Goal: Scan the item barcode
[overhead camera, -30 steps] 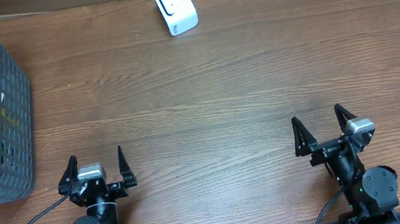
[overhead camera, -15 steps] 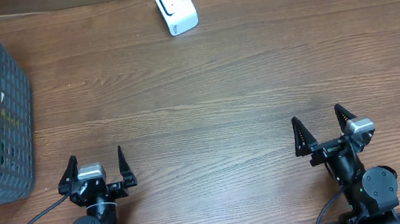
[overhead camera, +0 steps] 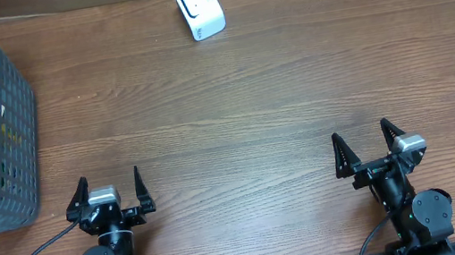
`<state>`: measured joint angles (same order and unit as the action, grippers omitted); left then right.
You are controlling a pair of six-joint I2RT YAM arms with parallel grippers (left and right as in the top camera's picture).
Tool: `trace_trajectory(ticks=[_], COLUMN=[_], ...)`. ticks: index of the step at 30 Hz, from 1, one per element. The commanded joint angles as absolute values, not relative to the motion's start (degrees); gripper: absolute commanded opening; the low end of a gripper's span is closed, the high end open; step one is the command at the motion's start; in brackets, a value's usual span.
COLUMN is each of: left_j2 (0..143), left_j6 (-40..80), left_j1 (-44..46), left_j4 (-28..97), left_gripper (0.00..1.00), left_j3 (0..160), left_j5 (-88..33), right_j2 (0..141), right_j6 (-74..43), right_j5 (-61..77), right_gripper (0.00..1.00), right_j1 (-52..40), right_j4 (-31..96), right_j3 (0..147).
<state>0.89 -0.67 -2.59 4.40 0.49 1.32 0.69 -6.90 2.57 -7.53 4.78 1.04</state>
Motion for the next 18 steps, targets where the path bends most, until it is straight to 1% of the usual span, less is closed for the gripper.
trace_trajectory(ticks=[1, 4, 10, 14, 18], left_j2=[0.25, 0.25, 0.25, 0.25, 1.21], left_j6=[-2.15, -2.39, -4.6, -4.8, -4.8], left_j1=[-2.11, -2.22, -2.22, -2.22, -2.22], left_j4=[3.75, 3.64, 0.19, 0.56, 4.91], left_gripper=[1.0, 1.0, 0.99, 1.0, 1.0], left_j3=[0.32, 0.32, 2.81, 9.65, 19.97], left_j5=[2.33, 2.83, -7.68, -9.82, -10.13], right_j2=[0.16, 0.16, 0.16, 0.16, 0.16], right_j6=[-7.29, -7.29, -7.29, -7.29, -7.29], right_j5=[2.26, 2.26, 2.26, 2.26, 2.26], right_gripper=[1.0, 1.0, 1.0, 1.0, 1.0], right_j1=[-7.27, -7.27, -7.27, -7.27, -7.27], right_j4=[4.64, 4.64, 4.64, 4.64, 4.64], right_j3=[0.45, 0.45, 0.45, 0.45, 0.45])
